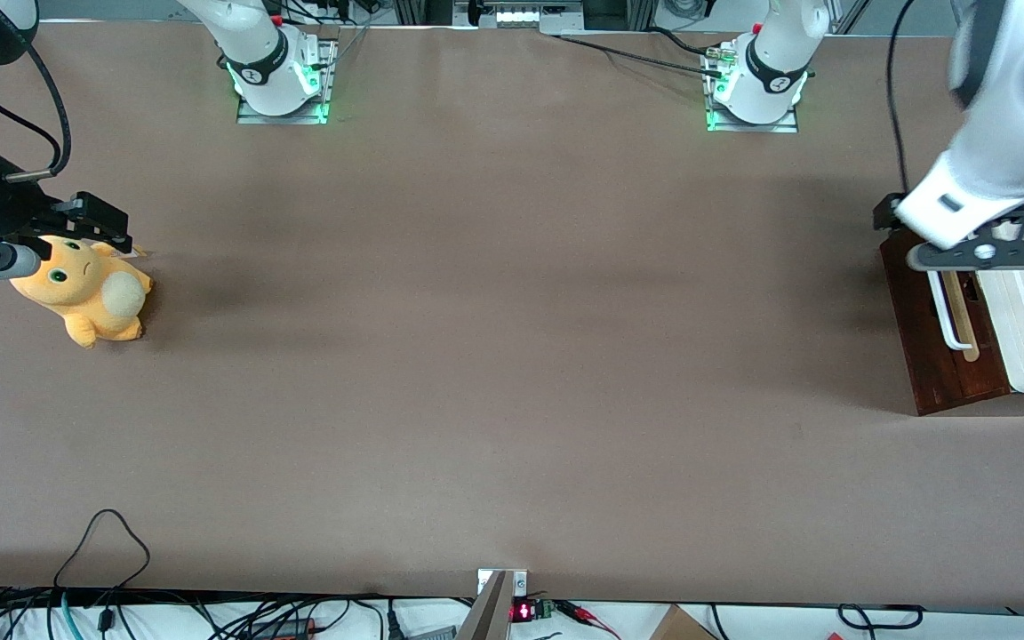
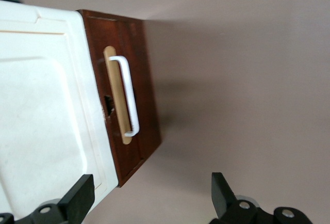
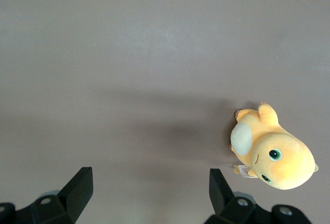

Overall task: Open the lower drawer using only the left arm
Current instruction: 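Move the left gripper down to the white bar handle of the drawer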

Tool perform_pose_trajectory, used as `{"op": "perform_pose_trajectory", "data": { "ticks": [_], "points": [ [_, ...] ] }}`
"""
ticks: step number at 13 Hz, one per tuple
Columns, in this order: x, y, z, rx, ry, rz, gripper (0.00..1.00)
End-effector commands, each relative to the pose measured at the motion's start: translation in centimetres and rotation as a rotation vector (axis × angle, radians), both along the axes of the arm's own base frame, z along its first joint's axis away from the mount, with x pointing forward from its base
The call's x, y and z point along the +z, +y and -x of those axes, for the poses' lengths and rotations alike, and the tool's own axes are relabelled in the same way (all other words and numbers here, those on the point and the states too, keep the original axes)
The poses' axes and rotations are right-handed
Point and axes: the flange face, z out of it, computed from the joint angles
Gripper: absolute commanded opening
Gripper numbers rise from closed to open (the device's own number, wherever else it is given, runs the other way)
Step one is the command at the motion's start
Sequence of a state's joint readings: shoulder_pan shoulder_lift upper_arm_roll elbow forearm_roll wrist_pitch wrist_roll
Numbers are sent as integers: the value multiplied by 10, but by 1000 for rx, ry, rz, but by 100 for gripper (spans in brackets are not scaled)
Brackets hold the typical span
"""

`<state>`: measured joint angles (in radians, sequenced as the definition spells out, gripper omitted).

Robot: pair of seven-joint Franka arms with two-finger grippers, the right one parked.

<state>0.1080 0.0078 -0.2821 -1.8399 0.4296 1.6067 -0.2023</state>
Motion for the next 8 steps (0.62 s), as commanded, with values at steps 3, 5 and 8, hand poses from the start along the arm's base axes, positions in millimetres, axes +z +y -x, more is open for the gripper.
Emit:
{"op": "perform_pose_trajectory", "data": {
  "ticks": [3,5,8],
  "points": [
    [-88,-22,10,13,-44,-348,100],
    [-112,-23,10,35,-82,-439,100],
    [-127,-22,10,-4,-52,-490,100]
  ]
}}
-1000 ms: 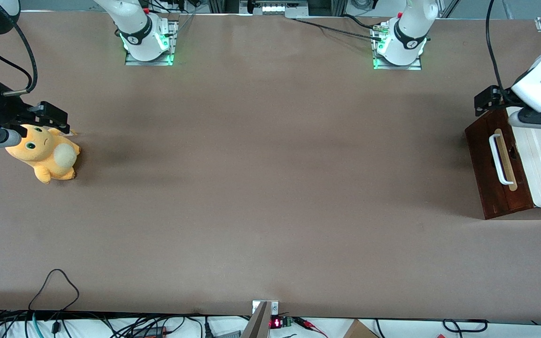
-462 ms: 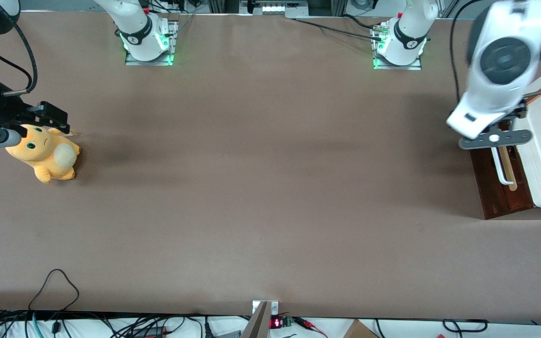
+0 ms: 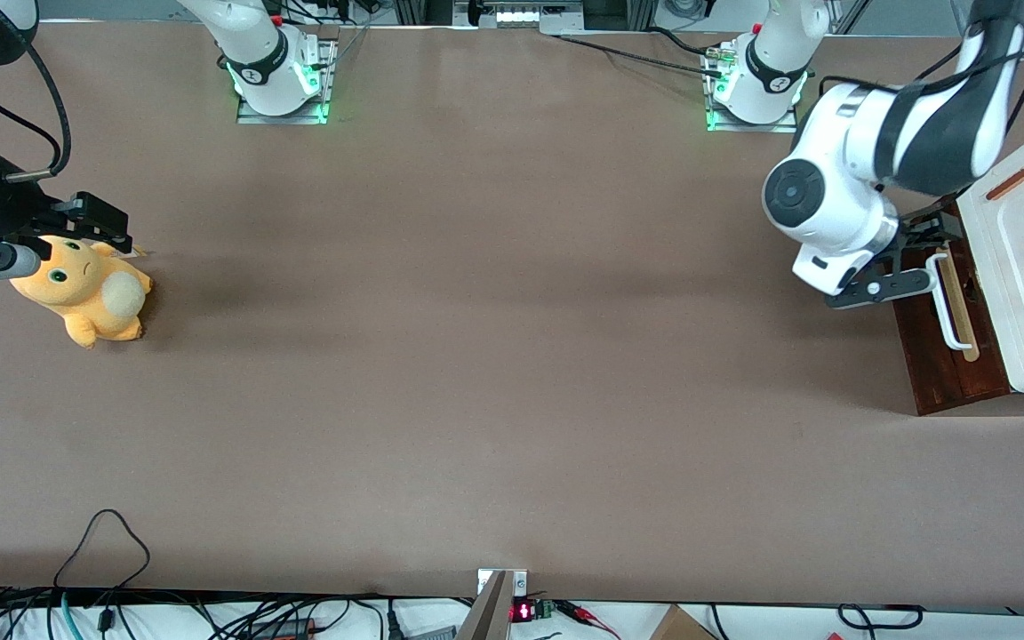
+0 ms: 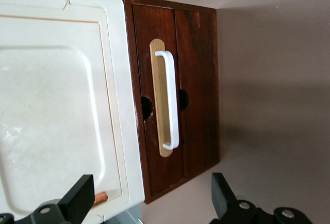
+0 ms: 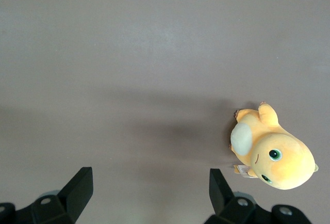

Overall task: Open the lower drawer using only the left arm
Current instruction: 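Move the left gripper down to the white bar handle of the drawer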

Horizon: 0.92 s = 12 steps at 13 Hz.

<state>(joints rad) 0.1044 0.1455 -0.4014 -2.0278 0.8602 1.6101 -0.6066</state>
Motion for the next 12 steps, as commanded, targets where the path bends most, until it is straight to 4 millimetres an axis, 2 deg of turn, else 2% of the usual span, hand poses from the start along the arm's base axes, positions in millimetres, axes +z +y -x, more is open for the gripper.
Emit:
{"op": "perform_pose_trajectory", "data": {
  "ticks": [1,3,5,7,10,12],
  "points": [
    [3,8,0,8,-2,-35,100],
    [-3,21,1,47,25,-34,100],
    [-16,22,0,48,45,-32,100],
    [-48,24,-4,-2,73,-113,100],
    [-109,39,5,-99,50,-312,100],
    [-138,61,-2,-126,66,-388,100]
  ]
}}
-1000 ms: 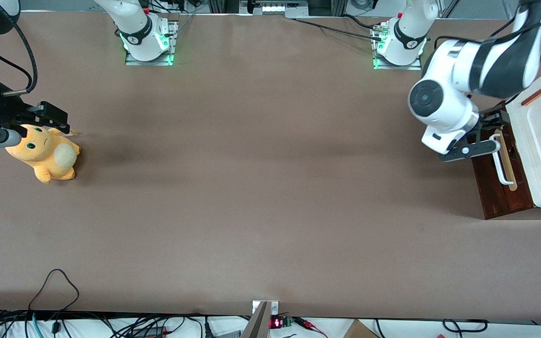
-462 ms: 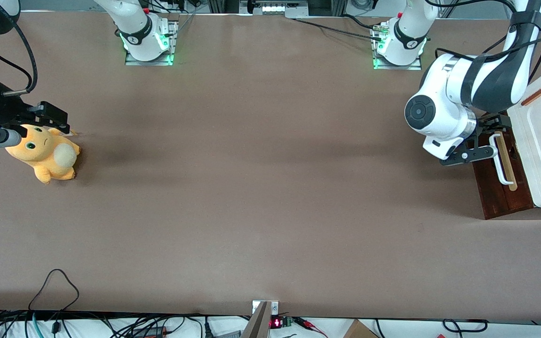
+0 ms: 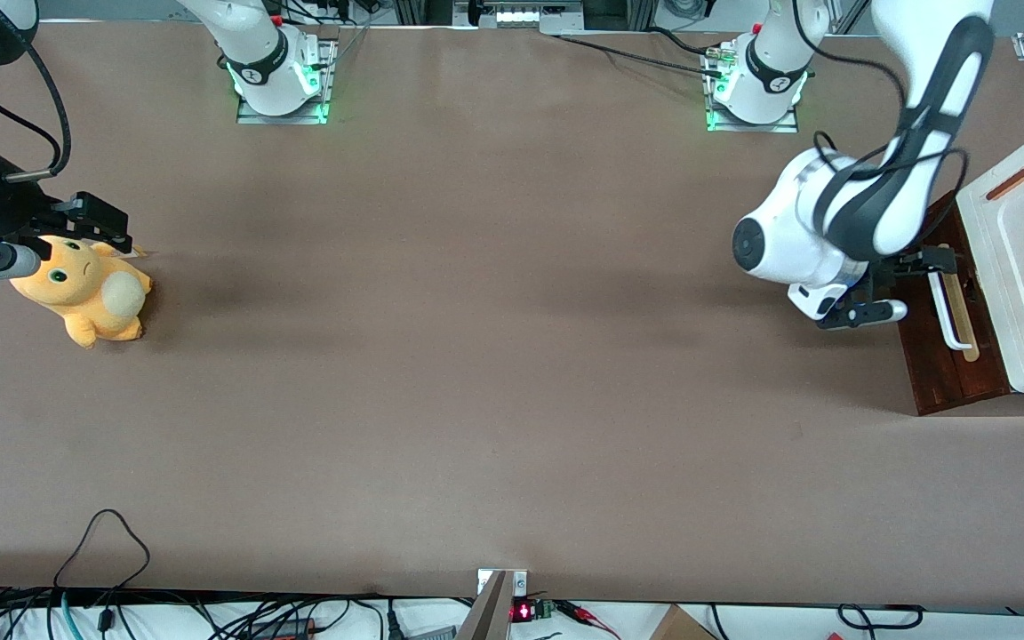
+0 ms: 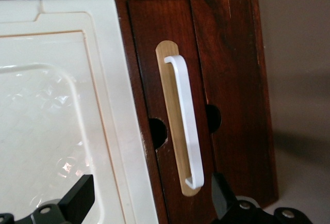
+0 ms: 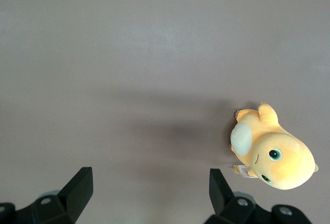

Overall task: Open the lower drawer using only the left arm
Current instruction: 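Move the left gripper down to the white bar handle of the drawer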

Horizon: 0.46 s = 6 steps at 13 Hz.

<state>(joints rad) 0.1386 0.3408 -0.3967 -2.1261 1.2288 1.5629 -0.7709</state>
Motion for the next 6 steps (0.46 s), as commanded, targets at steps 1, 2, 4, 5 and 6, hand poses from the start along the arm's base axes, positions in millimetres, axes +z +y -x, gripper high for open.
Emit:
{"op": "perform_pose_trajectory", "data": {
  "ticks": [1,2,4,5,6],
  "points": [
    [-35,23,-8,-29,-1,-123,100],
    [-50,25,-5,-33,4,-155,100],
    [-65,31,-3,-31,33,-160,100],
    [-75,32,0,-32,55,-158,100],
    [-82,36,2,-24,65,-161,100]
  ]
}}
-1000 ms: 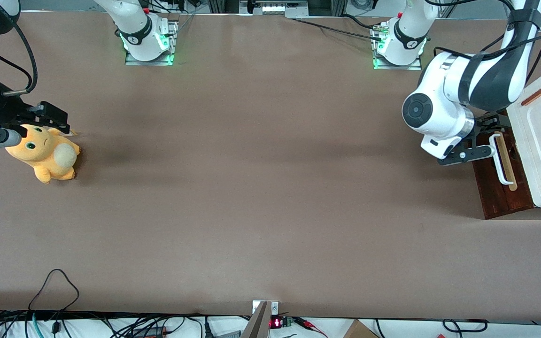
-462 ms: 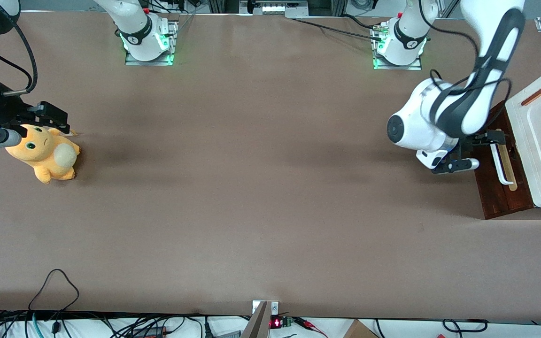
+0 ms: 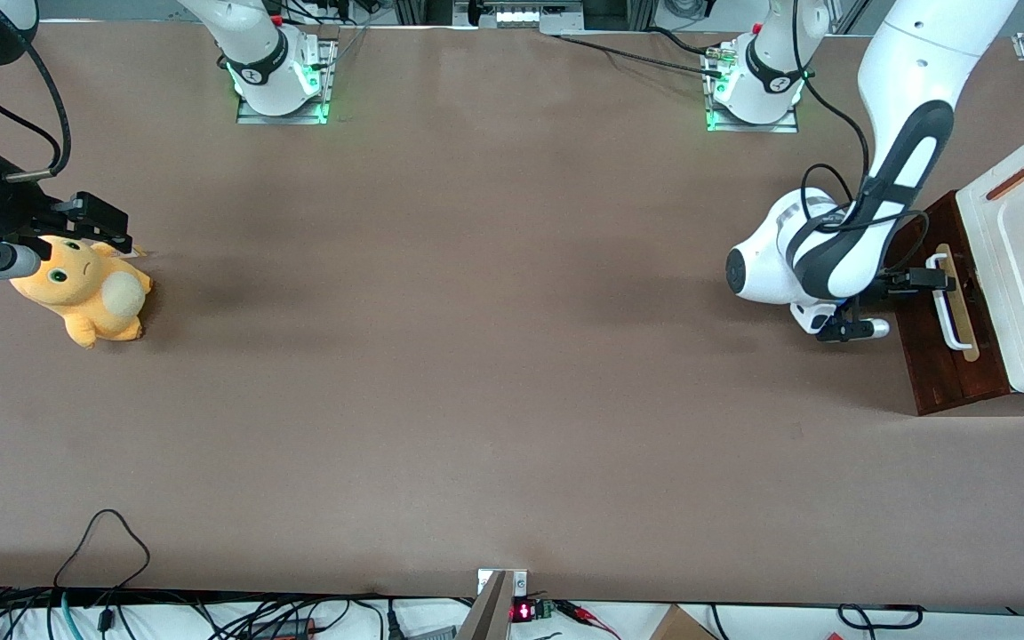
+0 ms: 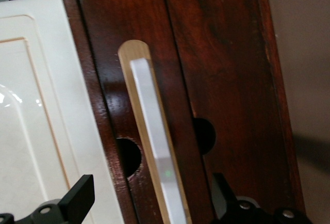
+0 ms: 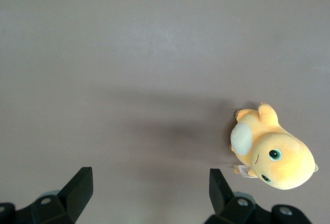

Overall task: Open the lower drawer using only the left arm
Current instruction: 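Close the left gripper around the white bar handle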

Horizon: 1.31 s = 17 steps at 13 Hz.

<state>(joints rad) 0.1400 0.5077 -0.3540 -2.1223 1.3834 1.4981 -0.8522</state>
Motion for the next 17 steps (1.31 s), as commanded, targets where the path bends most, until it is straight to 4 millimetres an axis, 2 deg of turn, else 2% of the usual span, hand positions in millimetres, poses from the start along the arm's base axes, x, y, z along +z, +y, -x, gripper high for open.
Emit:
{"op": "perform_pose_trajectory", "data": {
  "ticks": [1,3,5,7,10,14,17],
  "points": [
    [-8,13,-5,12,6,-33,100],
    [-7,28,-8,-2,6,-67,97],
    [-10,40,-8,-3,24,-81,89],
    [-10,40,-8,-3,21,-81,80],
    [-18,39,-6,-3,28,-78,60],
    [-20,38,-5,-6,31,-77,50],
    [-21,38,-5,-4,31,-76,38]
  ]
}}
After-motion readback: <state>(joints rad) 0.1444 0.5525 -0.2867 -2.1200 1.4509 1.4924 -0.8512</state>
